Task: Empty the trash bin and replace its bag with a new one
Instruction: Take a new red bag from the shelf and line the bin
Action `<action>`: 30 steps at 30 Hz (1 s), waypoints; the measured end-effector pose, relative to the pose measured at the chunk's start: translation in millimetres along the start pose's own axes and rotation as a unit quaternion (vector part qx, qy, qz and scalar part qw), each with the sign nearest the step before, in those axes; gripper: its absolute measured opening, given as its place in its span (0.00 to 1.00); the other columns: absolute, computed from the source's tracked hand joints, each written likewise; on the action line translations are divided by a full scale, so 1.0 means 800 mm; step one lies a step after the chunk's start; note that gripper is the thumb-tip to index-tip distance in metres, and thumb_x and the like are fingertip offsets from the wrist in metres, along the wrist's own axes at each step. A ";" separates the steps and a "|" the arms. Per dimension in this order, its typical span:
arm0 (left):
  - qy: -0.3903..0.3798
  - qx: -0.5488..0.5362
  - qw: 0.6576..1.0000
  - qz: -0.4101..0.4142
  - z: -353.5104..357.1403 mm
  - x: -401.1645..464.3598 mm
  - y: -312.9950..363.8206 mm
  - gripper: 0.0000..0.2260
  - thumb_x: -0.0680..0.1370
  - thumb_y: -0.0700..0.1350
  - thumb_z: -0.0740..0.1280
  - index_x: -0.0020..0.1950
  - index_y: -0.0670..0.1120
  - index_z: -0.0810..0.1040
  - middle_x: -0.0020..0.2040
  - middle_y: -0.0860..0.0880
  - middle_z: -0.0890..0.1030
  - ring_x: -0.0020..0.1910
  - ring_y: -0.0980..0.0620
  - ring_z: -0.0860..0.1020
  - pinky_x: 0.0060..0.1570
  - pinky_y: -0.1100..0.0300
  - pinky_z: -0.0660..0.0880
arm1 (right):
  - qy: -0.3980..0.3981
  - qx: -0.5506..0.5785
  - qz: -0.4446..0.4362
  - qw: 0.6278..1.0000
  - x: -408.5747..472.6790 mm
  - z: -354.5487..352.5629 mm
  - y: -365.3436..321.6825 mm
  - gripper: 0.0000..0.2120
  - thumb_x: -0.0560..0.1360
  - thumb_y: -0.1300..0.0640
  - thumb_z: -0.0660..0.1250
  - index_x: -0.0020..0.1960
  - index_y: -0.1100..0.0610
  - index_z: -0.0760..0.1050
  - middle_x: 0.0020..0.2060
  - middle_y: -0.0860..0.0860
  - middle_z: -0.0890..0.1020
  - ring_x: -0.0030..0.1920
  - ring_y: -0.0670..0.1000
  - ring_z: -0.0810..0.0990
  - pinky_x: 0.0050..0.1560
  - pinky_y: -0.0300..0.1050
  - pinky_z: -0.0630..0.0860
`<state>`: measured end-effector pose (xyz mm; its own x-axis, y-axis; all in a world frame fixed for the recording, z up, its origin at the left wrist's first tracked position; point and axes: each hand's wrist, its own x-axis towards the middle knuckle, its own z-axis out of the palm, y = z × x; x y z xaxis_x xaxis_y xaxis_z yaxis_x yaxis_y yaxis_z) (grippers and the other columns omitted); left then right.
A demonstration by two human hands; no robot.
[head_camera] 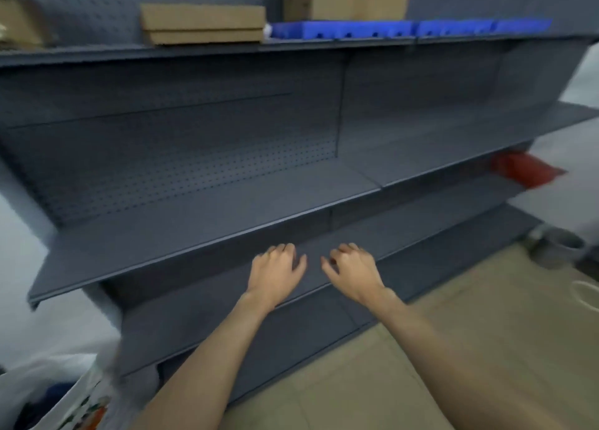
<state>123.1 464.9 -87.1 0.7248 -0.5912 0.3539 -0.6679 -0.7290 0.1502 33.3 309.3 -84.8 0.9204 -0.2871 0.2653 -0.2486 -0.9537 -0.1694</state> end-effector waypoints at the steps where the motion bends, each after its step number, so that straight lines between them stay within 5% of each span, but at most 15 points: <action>1: -0.004 -0.002 1.000 0.024 0.003 0.013 0.030 0.16 0.80 0.58 0.57 0.46 0.48 0.77 0.46 0.49 0.83 0.48 0.47 0.81 0.44 0.53 0.75 | 0.009 -0.008 0.024 1.000 -0.008 -0.015 0.031 0.19 0.78 0.45 0.59 0.43 0.59 0.80 0.43 0.56 0.83 0.50 0.58 0.80 0.50 0.50 0.75; 18: -0.025 -0.101 0.944 0.312 0.097 0.164 0.596 0.17 0.80 0.59 0.57 0.52 0.47 0.77 0.45 0.48 0.84 0.44 0.47 0.82 0.43 0.54 0.73 | 0.077 -0.097 0.309 0.943 -0.191 -0.189 0.531 0.22 0.78 0.40 0.54 0.47 0.56 0.77 0.47 0.54 0.82 0.53 0.56 0.79 0.49 0.49 0.74; 30: -0.026 -0.089 0.925 0.368 0.158 0.289 0.792 0.19 0.80 0.60 0.56 0.54 0.47 0.77 0.45 0.48 0.84 0.45 0.48 0.81 0.43 0.53 0.74 | 0.091 -0.120 0.357 0.922 -0.185 -0.236 0.748 0.22 0.79 0.41 0.54 0.45 0.57 0.77 0.46 0.56 0.82 0.50 0.58 0.79 0.42 0.48 0.70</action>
<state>-111.5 -177.5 -26.8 0.0665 -0.9245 0.3754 -0.9977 -0.0567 0.0371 -308.1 -235.7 -46.4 0.4362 -0.8388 0.3257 -0.8511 -0.5022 -0.1534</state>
